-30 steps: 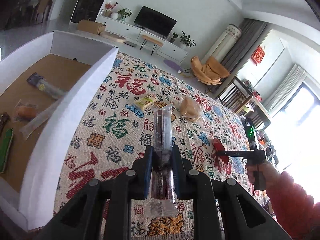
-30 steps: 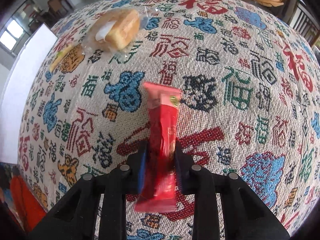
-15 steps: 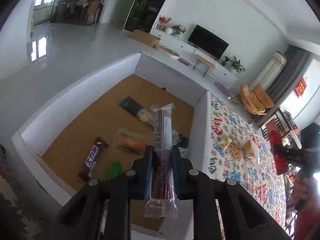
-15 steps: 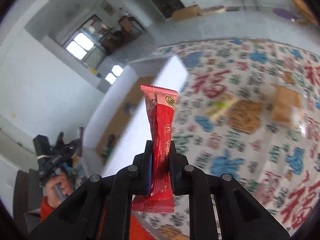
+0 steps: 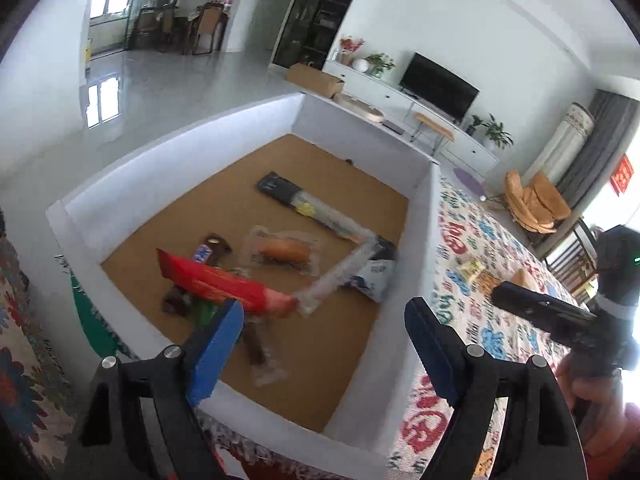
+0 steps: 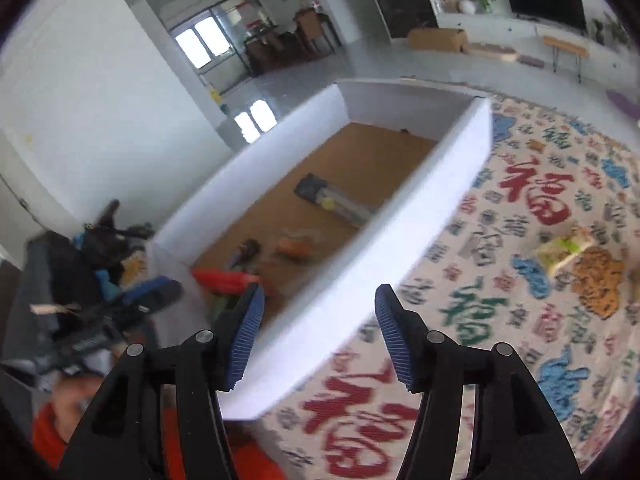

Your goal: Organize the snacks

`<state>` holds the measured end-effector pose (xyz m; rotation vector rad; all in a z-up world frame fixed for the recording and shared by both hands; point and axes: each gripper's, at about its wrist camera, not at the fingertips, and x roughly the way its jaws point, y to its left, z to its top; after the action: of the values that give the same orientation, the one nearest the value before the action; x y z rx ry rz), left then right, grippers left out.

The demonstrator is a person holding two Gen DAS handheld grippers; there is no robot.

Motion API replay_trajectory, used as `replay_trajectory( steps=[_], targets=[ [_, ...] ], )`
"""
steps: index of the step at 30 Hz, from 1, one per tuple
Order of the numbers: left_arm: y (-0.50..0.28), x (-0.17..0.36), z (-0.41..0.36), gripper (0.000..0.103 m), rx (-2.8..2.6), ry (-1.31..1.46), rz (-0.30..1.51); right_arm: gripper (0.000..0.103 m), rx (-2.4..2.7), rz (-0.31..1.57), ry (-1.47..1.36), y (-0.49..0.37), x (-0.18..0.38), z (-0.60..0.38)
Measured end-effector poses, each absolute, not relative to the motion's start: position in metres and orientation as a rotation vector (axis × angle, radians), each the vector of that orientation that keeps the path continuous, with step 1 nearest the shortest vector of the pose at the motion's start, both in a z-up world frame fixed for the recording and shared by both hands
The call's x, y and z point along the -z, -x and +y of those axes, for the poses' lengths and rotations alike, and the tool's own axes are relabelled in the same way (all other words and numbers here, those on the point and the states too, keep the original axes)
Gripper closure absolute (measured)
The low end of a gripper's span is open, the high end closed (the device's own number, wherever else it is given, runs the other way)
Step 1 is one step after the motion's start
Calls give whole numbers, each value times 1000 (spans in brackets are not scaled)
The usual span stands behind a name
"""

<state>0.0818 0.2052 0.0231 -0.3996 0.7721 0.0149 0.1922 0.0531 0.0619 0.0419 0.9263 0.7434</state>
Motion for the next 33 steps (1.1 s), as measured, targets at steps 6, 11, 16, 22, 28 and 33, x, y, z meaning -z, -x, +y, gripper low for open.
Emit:
replay_trajectory(
  steps=[6,11,16,22,28,33],
  targets=[
    [-82,-25,69,14,311,309,808,40,-388,894,232,-179,8,-68],
    [-104,25,-33,12,382,113,918,40,-165,925,198,-162,45,-174],
    [-143,77,-60,12,268,18,1008,29,-116,886,62,-143,53,-230],
    [-161,87,-79,0,232,-127,978,22,-77,902,61,-148,52,-232],
    [-175,88,-80,0,248,-115,938,21,-85,908,35,-152,58,-235],
    [-176,88,-81,0,248,-117,937,21,-87,909,31,-152,58,-235]
  ],
)
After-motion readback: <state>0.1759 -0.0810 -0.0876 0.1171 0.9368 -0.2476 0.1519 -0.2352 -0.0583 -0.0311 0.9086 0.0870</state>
